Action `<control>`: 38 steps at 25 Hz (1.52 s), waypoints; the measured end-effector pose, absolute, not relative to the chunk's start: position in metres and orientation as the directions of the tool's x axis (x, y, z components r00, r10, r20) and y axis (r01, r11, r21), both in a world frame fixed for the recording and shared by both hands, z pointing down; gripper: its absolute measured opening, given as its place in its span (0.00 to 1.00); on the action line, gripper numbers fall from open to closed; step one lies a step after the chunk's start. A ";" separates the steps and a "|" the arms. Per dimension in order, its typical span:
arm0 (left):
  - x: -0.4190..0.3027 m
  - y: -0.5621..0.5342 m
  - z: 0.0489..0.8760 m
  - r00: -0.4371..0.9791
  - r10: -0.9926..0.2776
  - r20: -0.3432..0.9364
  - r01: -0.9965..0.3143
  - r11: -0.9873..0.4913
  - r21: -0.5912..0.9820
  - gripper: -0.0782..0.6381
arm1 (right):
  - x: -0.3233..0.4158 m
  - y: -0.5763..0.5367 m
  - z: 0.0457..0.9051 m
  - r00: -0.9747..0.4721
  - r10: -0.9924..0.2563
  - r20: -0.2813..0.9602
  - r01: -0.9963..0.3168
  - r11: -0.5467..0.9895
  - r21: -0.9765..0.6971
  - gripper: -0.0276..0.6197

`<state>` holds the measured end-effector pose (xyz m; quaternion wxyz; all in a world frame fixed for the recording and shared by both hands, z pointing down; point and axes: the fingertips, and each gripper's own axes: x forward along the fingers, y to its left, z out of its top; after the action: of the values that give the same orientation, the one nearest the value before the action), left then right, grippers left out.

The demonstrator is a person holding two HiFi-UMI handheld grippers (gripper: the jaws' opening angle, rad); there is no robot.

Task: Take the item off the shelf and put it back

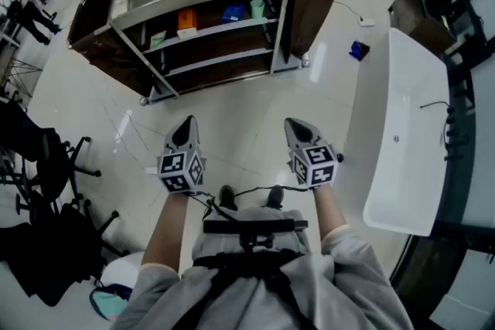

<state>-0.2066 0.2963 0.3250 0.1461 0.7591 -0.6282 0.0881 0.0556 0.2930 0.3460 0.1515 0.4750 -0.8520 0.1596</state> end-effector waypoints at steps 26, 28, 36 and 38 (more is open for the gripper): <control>-0.287 0.278 0.347 0.312 -0.887 0.339 -0.949 -0.275 0.154 0.12 | -0.046 0.294 0.366 -0.451 -0.804 0.388 -0.893 0.403 -0.203 0.06; -0.288 0.274 0.348 0.327 -0.880 0.344 -0.944 -0.287 0.162 0.12 | -0.052 0.293 0.363 -0.448 -0.805 0.390 -0.894 0.400 -0.201 0.06; -0.273 0.245 0.351 0.351 -0.867 0.353 -0.935 -0.302 0.186 0.12 | -0.058 0.270 0.362 -0.456 -0.790 0.411 -0.889 0.423 -0.174 0.06; -0.266 0.234 0.353 0.347 -0.867 0.358 -0.935 -0.291 0.201 0.12 | -0.056 0.257 0.362 -0.468 -0.782 0.412 -0.882 0.439 -0.169 0.06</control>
<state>-0.2656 0.2336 0.3528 0.1897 0.7983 -0.5644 0.0902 -0.0558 0.2570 0.3622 0.1376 0.4970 -0.8371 0.1825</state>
